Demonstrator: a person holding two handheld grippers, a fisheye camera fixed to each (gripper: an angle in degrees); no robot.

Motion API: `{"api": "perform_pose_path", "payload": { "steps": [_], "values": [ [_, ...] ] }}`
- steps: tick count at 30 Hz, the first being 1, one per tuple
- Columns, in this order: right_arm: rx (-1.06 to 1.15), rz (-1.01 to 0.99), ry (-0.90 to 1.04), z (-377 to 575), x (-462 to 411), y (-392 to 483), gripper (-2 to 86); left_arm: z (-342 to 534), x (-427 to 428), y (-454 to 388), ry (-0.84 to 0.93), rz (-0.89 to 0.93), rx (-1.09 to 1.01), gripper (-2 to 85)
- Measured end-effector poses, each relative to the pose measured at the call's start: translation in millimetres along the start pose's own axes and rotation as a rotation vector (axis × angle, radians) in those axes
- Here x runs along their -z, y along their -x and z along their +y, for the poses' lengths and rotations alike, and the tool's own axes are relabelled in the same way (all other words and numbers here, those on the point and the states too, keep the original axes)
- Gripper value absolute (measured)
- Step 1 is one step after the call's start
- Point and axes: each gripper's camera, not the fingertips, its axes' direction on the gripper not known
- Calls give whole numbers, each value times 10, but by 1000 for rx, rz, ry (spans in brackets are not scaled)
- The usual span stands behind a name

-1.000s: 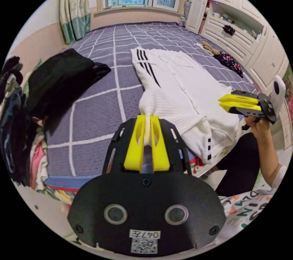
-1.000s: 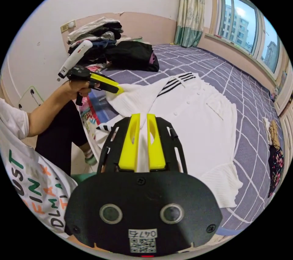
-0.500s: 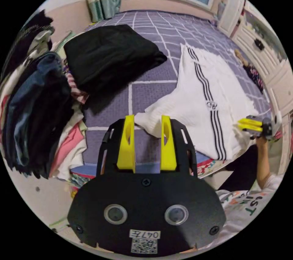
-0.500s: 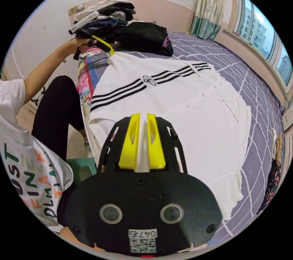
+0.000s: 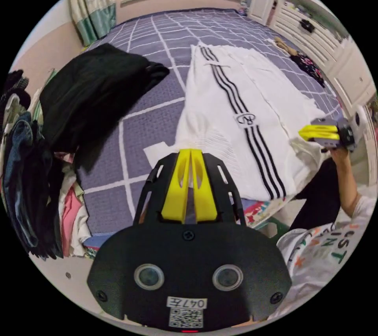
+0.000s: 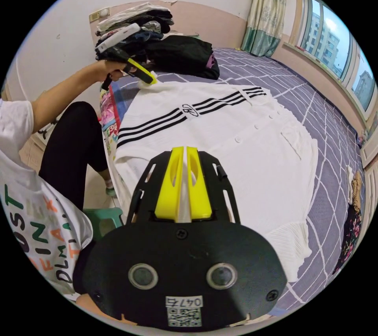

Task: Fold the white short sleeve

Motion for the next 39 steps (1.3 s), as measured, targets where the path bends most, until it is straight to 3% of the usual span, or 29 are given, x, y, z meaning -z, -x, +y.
{"api": "perform_pose_path", "payload": {
  "steps": [4, 7, 8, 10, 11, 14, 17, 23, 25, 29, 34, 36, 39],
  "values": [
    [-3, -18, -22, 6, 46, -71, -2, 481, 257, -854, -18, 46, -287, -7],
    [-4, -30, -39, 7, 78, -113, -3, 685, 104, -1293, 86, -124, -384, -6],
    [-5, -32, -42, 8, 85, -121, -3, 707, 115, -1368, 76, -252, -361, -6],
    [-9, -36, -54, 22, 113, -146, -4, 688, 289, -1336, -44, -336, -299, -5],
    [-10, -36, -56, 26, 119, -151, -5, 610, 442, -1190, -121, -341, -205, -4],
    [-11, -35, -65, 40, 144, -178, -6, 266, 598, -599, -125, -359, -14, 4],
    [-11, -42, -74, 44, 171, -208, -6, -126, 398, -49, -23, -282, 63, 19],
    [-8, -46, -78, 53, 205, -255, -6, -457, -427, 90, 231, -208, -8, 43],
    [-9, -55, -81, 58, 222, -278, -6, -432, -405, 29, 209, -199, -45, 56],
    [1, -71, -85, 58, 255, -298, -6, -274, -276, -263, 192, 3, -187, 145],
    [1, -74, -88, 72, 311, -332, -6, 63, 54, -771, 57, 131, -347, 173],
    [-5, -74, -93, 84, 337, -350, -6, 236, 161, -1014, 20, 65, -417, 165],
    [-12, -89, -106, 87, 377, -385, -6, 506, 171, -1445, 0, -201, -523, 141]
  ]
}}
